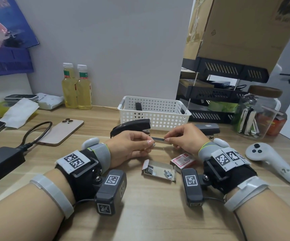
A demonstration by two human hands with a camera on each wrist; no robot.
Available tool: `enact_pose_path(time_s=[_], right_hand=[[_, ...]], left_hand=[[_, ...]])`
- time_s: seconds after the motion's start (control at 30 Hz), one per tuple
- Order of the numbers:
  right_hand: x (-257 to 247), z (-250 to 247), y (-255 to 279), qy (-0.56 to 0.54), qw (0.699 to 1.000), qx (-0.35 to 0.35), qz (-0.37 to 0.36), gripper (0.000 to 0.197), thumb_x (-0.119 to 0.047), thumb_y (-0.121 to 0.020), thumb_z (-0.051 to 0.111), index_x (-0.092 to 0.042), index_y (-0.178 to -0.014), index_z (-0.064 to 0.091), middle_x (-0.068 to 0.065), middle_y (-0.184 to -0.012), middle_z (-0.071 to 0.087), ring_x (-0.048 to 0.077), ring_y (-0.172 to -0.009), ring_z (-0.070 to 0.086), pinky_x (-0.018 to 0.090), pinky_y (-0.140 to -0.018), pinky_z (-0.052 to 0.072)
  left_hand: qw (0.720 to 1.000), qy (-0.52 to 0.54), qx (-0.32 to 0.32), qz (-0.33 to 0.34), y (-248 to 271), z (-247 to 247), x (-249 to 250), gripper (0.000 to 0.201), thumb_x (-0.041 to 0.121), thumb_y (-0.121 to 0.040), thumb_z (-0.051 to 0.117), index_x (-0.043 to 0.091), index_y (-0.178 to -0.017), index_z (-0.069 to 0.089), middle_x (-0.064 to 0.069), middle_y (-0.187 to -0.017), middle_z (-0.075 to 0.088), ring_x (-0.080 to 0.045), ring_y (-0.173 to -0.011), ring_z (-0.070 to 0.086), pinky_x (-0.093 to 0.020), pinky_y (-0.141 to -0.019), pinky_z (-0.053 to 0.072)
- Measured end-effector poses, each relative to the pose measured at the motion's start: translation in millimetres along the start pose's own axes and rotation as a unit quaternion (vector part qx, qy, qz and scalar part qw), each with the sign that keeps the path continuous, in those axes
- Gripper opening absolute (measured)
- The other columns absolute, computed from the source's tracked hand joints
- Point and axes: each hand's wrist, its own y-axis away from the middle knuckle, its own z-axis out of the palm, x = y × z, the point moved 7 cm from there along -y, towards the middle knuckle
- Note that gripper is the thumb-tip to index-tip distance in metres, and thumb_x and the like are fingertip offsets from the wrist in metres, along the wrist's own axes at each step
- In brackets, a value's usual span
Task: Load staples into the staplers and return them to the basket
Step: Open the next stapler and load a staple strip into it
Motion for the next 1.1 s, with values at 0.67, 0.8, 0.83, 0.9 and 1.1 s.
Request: enact_pose_path(time_s=[0.67, 0.8, 0.83, 0.9, 1.1], right_hand=[[-8, -10, 12, -0.073, 0.997, 0.005, 0.011, 0.023, -0.025, -0.097, 0.057, -0.017, -0.090, 0.077, -0.009, -0.082, 0.079, 0.010, -0.050, 0.046, 0.025, -0.054, 0.048], [-17, -16, 15, -0.079, 0.996, 0.039, -0.029, 0.015, -0.023, -0.095, 0.064, -0.017, -0.090, 0.077, -0.005, -0.080, 0.079, 0.012, -0.055, 0.052, 0.028, -0.061, 0.052], [-22, -15, 16, -0.087, 0.994, 0.034, -0.053, 0.011, -0.024, -0.092, 0.068, -0.019, -0.090, 0.078, -0.003, -0.079, 0.078, 0.012, -0.058, 0.054, 0.030, -0.063, 0.053], [-34, -6, 20, -0.090, 0.991, -0.019, -0.099, 0.007, -0.026, -0.086, 0.076, -0.024, -0.092, 0.079, -0.002, -0.078, 0.074, 0.010, -0.064, 0.058, 0.026, -0.064, 0.052], [-49, 17, 27, -0.082, 0.982, -0.092, -0.146, 0.015, -0.024, -0.081, 0.082, -0.020, -0.095, 0.079, -0.013, -0.075, 0.072, -0.002, -0.064, 0.057, 0.013, -0.064, 0.043]], left_hand=[[0.999, 0.048, 0.016, -0.010, 1, -2, -1, 0.020, -0.006, -0.090, 0.063, -0.011, -0.110, 0.066, -0.026, -0.101, 0.069, -0.022, -0.085, 0.073, -0.024, -0.077, 0.061], [0.998, 0.059, 0.015, -0.006, 3, -3, 0, 0.019, -0.007, -0.091, 0.062, -0.010, -0.109, 0.064, -0.031, -0.107, 0.071, -0.025, -0.087, 0.074, -0.025, -0.076, 0.061], [0.998, 0.061, 0.014, -0.003, 3, -2, 1, 0.018, -0.008, -0.091, 0.061, -0.010, -0.109, 0.064, -0.031, -0.107, 0.071, -0.025, -0.087, 0.074, -0.025, -0.075, 0.061], [0.998, 0.060, 0.009, 0.002, 3, -1, 2, 0.018, -0.007, -0.090, 0.062, -0.009, -0.108, 0.064, -0.031, -0.105, 0.071, -0.025, -0.087, 0.075, -0.024, -0.074, 0.061], [0.999, 0.049, 0.006, 0.008, 3, 0, 2, 0.022, -0.006, -0.087, 0.068, -0.007, -0.107, 0.062, -0.026, -0.091, 0.072, -0.025, -0.084, 0.075, -0.027, -0.076, 0.062]])
